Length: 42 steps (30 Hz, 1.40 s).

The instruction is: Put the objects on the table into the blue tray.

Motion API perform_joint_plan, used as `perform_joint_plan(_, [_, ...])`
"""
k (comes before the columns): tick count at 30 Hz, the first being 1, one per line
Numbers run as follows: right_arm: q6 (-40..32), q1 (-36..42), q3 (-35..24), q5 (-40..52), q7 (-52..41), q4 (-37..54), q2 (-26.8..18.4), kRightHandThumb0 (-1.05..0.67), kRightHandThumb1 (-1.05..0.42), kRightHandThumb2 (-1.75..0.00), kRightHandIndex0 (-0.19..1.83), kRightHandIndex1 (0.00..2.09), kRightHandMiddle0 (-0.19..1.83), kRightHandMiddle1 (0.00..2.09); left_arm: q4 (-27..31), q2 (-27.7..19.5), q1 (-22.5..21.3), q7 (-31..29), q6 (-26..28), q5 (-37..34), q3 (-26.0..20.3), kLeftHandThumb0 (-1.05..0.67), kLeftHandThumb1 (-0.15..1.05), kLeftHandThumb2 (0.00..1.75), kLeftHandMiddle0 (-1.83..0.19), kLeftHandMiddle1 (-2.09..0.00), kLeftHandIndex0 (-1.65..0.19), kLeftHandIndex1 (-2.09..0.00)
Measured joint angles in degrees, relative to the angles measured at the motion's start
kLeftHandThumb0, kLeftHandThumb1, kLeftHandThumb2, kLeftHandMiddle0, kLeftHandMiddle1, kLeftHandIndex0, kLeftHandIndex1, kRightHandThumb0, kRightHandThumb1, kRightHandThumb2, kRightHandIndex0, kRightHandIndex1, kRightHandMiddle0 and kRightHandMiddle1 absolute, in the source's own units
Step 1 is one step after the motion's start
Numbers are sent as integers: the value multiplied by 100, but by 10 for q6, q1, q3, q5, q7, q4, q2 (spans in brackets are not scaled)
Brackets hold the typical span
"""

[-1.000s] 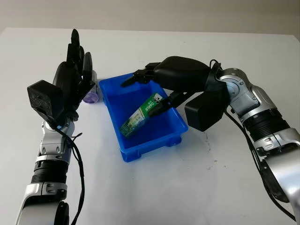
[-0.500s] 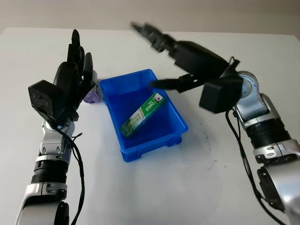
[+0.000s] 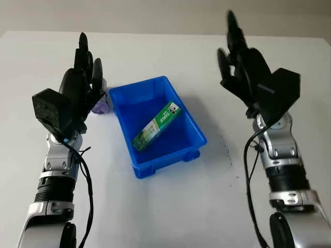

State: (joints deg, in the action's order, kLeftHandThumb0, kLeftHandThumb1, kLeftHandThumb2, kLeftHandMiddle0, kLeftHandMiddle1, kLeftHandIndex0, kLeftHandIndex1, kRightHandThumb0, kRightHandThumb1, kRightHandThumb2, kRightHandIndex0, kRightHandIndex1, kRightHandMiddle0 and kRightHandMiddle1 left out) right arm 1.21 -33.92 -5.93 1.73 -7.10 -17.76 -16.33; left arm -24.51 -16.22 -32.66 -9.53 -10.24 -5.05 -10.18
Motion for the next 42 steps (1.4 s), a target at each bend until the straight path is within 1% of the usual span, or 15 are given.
perform_joint_plan(6, [-11,5,-27,33,10,-17,12,-77,-105,-75,-19,0,-19,0,-5,0,0,-6,0,0,0,-82,105,69,19,0,19,0])
perform_joint_plan(11, [-12,3,-32,35,15,-60,22,-75,-105,-76,-19,0,-19,0,-5,0,0,-5,0,0,0,-81,105,69,19,0,19,0])
perform_joint_plan(16, [5,-3,-33,35,16,-93,32,-75,-105,-75,-19,0,-19,0,-4,0,0,-4,0,1,0,-82,105,69,19,0,19,0])
perform_joint_plan(23, [7,-6,-32,34,13,-95,38,-72,-105,-78,-19,0,-19,0,-4,0,0,-3,0,1,0,-82,105,69,19,0,19,0])
perform_joint_plan(33, [7,-7,-30,33,6,-88,38,-73,-105,-76,-19,0,-19,0,-4,-2,0,-8,0,0,0,-79,105,69,19,0,19,0])
perform_joint_plan(38, [7,-11,-30,34,3,-88,38,-73,-105,-76,-19,0,-19,0,-5,-6,-1,-11,-1,-7,-4,-78,105,63,19,0,19,0])
perform_joint_plan(40, [6,-12,-30,35,2,-88,38,-74,-105,-75,-19,0,-19,0,-11,-13,-6,-5,-1,-7,-8,-79,105,62,19,0,19,0])
perform_joint_plan(42, [6,-13,-30,34,1,-88,38,-73,-105,-75,-19,0,-19,0,-19,-32,-20,2,4,11,-9,-78,105,64,19,0,19,0])
